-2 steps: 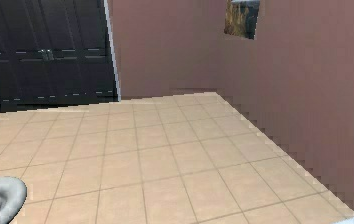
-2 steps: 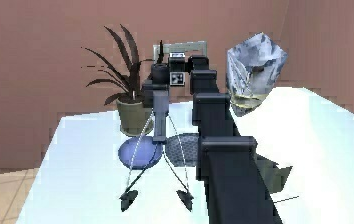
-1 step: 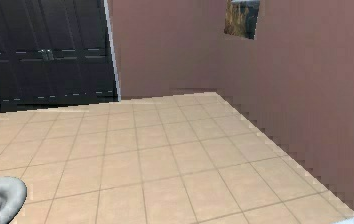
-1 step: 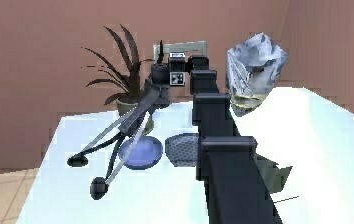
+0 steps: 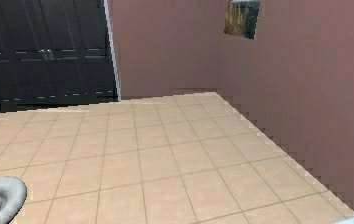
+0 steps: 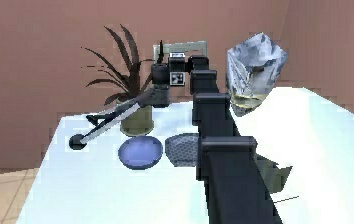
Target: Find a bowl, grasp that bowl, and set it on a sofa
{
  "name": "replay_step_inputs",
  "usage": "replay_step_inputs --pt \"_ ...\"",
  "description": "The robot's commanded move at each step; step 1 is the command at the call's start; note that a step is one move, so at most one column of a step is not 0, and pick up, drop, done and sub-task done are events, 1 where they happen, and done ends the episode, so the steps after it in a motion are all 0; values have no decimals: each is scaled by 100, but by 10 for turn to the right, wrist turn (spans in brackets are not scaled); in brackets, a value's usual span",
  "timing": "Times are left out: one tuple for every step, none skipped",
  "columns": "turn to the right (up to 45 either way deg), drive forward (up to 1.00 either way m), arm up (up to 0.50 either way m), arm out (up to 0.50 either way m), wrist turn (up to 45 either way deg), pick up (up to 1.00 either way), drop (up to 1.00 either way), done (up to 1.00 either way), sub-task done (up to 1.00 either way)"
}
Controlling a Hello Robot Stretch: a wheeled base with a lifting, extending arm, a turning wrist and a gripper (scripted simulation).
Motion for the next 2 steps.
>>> replay_step_inputs --pt "0 0 0 0 450 0 0 0 0" --pt "0 0 0 0 30 0 0 0 0"
